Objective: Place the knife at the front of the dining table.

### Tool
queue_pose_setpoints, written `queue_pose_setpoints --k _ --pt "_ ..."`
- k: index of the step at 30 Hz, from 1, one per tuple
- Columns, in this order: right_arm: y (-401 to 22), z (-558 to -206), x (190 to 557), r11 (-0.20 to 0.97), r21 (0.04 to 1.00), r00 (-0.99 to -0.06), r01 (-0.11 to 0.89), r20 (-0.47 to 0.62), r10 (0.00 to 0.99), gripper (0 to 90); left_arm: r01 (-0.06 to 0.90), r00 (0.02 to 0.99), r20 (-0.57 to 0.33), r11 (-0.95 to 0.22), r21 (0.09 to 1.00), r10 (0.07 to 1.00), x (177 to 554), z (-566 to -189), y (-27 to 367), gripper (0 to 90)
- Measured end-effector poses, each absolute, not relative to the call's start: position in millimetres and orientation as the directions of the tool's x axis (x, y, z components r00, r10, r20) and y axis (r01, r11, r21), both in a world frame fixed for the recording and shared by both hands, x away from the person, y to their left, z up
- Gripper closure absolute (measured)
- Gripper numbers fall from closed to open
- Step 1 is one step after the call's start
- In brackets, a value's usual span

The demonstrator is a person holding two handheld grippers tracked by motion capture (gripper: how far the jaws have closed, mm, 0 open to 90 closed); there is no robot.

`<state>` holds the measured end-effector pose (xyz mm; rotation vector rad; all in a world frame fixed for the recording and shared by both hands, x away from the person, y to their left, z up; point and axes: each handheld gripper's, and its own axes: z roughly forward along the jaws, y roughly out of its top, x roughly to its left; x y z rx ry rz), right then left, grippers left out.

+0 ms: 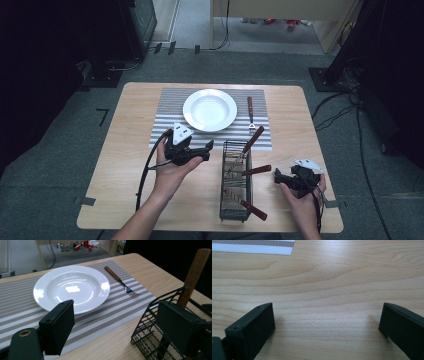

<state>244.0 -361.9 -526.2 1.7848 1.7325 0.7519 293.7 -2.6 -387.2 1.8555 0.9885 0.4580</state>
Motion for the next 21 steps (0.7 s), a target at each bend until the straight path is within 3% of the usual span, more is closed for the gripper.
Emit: queue_pose_setpoints --k 5,16,21 --pt "-362 -526 244 -0.033 0.713 0.021 0.7 0.026 0.999 0.0 0.415 0.647 -0.102 -0.237 0.878 0.755 298 -382 -20 16.6" --pt "-362 -526 244 -0.03 0.714 0.019 0.699 0.024 1.0 0.0 0.371 0.767 -0.11 -0.296 0.88 0.633 310 -375 -58 38.9" --pt "-362 -526 244 -0.032 0.714 0.02 0.7 0.025 0.999 0.0 0.382 0.79 -0.151 -0.285 0.879 0.594 317 -379 -70 42.3"
